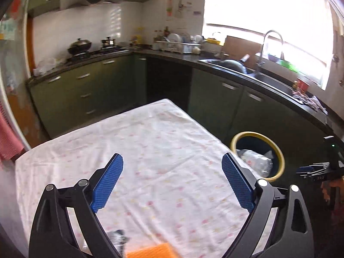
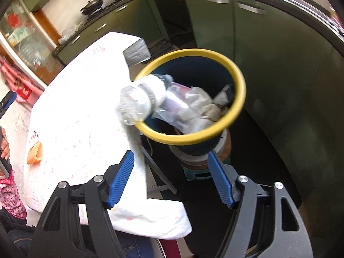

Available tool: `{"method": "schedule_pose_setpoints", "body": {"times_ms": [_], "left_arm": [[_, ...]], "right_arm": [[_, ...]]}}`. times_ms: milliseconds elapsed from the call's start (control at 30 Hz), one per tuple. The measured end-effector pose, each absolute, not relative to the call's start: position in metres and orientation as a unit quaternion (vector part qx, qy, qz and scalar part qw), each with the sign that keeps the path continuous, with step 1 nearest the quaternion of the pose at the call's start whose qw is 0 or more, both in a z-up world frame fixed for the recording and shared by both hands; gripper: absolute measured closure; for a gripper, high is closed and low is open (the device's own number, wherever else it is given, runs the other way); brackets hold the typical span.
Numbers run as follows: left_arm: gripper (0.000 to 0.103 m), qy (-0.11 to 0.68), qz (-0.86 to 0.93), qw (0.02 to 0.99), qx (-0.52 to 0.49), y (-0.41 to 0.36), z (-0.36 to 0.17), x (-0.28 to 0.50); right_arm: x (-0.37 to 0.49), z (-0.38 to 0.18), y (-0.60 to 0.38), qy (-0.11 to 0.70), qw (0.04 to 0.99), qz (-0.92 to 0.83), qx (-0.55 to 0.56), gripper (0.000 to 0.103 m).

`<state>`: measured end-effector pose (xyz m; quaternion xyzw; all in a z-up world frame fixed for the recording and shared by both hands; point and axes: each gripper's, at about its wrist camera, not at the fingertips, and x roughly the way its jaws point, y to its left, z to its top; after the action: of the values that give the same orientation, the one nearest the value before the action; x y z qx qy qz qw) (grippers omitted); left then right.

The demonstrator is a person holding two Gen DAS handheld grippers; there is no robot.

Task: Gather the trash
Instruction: 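Carry the packet over the bin and open the left tool, then grasp the crumpled snack wrapper with the right tool, then carry the snack wrapper over the bin and release it with the right tool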

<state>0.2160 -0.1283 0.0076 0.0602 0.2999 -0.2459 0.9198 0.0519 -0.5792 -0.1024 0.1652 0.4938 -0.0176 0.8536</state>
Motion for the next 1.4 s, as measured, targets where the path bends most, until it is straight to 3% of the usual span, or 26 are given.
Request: {"method": "schedule_pose_setpoints", "body": {"times_ms": [267, 467, 833, 933, 1100, 1167, 1233, 1400], "left_arm": [[0.008, 0.294, -0.058, 0.954, 0.001, 0.051, -0.022, 0.244], [0.008, 0.305, 0.019, 0.952, -0.03, 0.12, -0.065, 0.244], [0.008, 0.301, 0.092, 0.947, -0.059, 0.158, -0.081, 0.24], [0.008, 0.3, 0.093, 0.947, -0.063, 0.157, -0.079, 0.24], [0.008, 0.302, 0.088, 0.947, -0.061, 0.152, -0.08, 0.239], [0.008, 0.303, 0.083, 0.948, -0.057, 0.149, -0.08, 0.239], [0.008, 0.303, 0.08, 0.948, -0.054, 0.146, -0.081, 0.239], [0.008, 0.305, 0.069, 0.948, -0.051, 0.14, -0.082, 0.239]], "right_arm": [[0.126, -0.084, -0.458, 0.517, 0.849, 0.093, 0.049, 0.036], [0.165, -0.074, -0.348, 0.523, 0.829, 0.195, -0.032, 0.036], [0.201, -0.065, -0.176, 0.504, 0.768, 0.346, -0.191, 0.031], [0.204, -0.069, -0.15, 0.503, 0.749, 0.363, -0.234, 0.026], [0.22, -0.092, -0.121, 0.533, 0.712, 0.372, -0.266, 0.026], [0.225, -0.101, -0.119, 0.548, 0.702, 0.371, -0.263, 0.032], [0.233, -0.107, -0.12, 0.567, 0.692, 0.378, -0.24, 0.047], [0.243, -0.113, -0.122, 0.583, 0.679, 0.398, -0.203, 0.046]]}}
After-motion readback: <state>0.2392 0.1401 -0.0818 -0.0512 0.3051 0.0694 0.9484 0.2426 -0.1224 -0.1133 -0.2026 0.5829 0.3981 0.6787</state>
